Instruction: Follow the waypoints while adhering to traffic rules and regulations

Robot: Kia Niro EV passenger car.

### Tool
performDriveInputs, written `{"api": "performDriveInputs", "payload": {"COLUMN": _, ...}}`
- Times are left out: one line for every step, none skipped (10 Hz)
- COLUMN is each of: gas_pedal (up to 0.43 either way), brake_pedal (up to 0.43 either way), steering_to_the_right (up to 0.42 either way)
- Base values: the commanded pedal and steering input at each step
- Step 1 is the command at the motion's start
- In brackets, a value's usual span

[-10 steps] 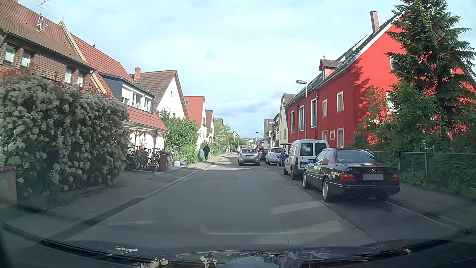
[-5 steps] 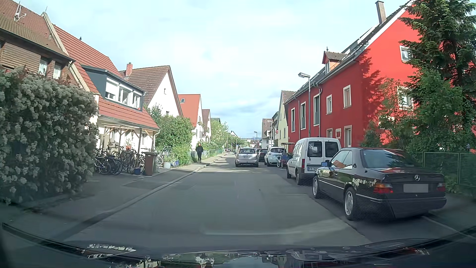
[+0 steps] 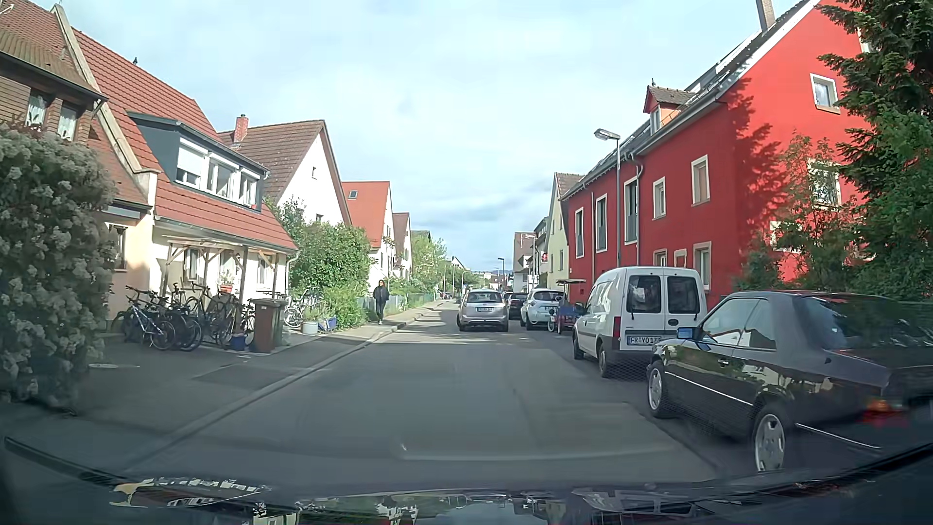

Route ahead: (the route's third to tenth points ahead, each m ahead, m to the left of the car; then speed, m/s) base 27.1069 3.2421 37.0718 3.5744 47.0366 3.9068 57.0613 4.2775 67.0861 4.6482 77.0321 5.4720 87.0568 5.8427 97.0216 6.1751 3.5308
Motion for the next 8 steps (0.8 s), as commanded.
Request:
{"api": "performDriveInputs", "payload": {"gas_pedal": 0.000, "brake_pedal": 0.134, "steering_to_the_right": -0.001}}
{"api": "performDriveInputs", "payload": {"gas_pedal": 0.000, "brake_pedal": 0.146, "steering_to_the_right": -0.001}}
{"api": "performDriveInputs", "payload": {"gas_pedal": 0.000, "brake_pedal": 0.146, "steering_to_the_right": -0.002}}
{"api": "performDriveInputs", "payload": {"gas_pedal": 0.000, "brake_pedal": 0.152, "steering_to_the_right": -0.005}}
{"api": "performDriveInputs", "payload": {"gas_pedal": 0.000, "brake_pedal": 0.165, "steering_to_the_right": -0.007}}
{"api": "performDriveInputs", "payload": {"gas_pedal": 0.000, "brake_pedal": 0.165, "steering_to_the_right": -0.007}}
{"api": "performDriveInputs", "payload": {"gas_pedal": 0.000, "brake_pedal": 0.165, "steering_to_the_right": -0.007}}
{"api": "performDriveInputs", "payload": {"gas_pedal": 0.000, "brake_pedal": 0.159, "steering_to_the_right": -0.007}}
